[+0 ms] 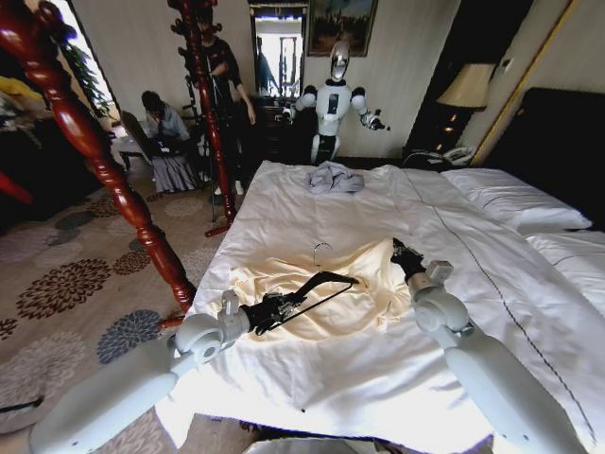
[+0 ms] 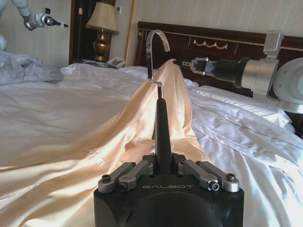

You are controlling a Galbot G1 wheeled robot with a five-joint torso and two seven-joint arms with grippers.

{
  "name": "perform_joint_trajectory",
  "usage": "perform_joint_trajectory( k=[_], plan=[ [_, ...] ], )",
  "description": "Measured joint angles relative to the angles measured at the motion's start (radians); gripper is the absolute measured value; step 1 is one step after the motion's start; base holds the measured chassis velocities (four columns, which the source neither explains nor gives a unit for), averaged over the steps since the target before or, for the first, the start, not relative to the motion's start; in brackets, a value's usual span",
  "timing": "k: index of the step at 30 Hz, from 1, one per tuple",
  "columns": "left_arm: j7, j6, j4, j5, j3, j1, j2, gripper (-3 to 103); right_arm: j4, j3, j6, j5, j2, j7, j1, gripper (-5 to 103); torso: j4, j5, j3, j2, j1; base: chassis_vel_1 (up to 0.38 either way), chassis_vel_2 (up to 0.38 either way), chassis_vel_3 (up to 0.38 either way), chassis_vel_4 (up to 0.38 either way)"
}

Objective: Pick up the clothes from the bed and hang them on the clothes hanger.

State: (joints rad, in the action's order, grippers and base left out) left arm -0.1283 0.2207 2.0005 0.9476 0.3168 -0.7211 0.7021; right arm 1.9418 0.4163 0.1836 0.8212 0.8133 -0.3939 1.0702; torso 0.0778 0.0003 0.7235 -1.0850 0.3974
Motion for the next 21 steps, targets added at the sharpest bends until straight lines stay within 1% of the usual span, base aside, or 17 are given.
perform_joint_trajectory(
  k=[4,7,10,13,15,18,21],
  plan=[
    [0.011,-0.001,-0.037,0.010,0.036,0.043,0.042,16,0.048,0.029,0.005,0.028,-0.022,-0.005,0.020,0,0.0002,-0.0002,0.000,0.000,0.000,0.000,0.000,0.000,0.000],
    [0.015,-0.001,-0.050,0.010,0.043,0.052,0.054,16,0.060,0.036,0.006,0.037,-0.029,-0.007,0.023,0,0.0003,-0.0001,0.000,0.000,0.000,0.000,0.000,0.000,0.000],
    [0.019,-0.003,-0.088,0.010,0.072,0.075,0.092,16,0.101,0.056,0.013,0.070,-0.049,-0.018,0.027,0,0.0000,-0.0001,0.000,0.000,0.000,0.000,0.000,0.000,0.000],
    [0.020,-0.003,-0.101,0.008,0.080,0.083,0.105,16,0.112,0.061,0.015,0.079,-0.052,-0.021,0.028,0,0.0001,-0.0002,0.000,0.000,0.000,0.000,0.000,0.000,0.000],
    [0.023,-0.008,-0.130,-0.002,0.098,0.100,0.131,16,0.136,0.069,0.020,0.091,-0.057,-0.027,0.033,0,-0.0001,-0.0002,0.000,0.000,0.000,0.000,0.000,0.000,0.000],
    [0.024,-0.013,-0.146,-0.016,0.107,0.108,0.143,16,0.152,0.076,0.025,0.096,-0.059,-0.030,0.042,0,0.0001,-0.0001,0.000,0.000,0.000,0.000,0.000,0.000,0.000],
    [0.025,-0.019,-0.179,-0.031,0.116,0.114,0.178,16,0.199,0.092,0.037,0.110,-0.056,-0.043,0.079,0,0.0002,-0.0002,0.000,0.000,0.000,0.000,0.000,0.000,0.000]
  ],
)
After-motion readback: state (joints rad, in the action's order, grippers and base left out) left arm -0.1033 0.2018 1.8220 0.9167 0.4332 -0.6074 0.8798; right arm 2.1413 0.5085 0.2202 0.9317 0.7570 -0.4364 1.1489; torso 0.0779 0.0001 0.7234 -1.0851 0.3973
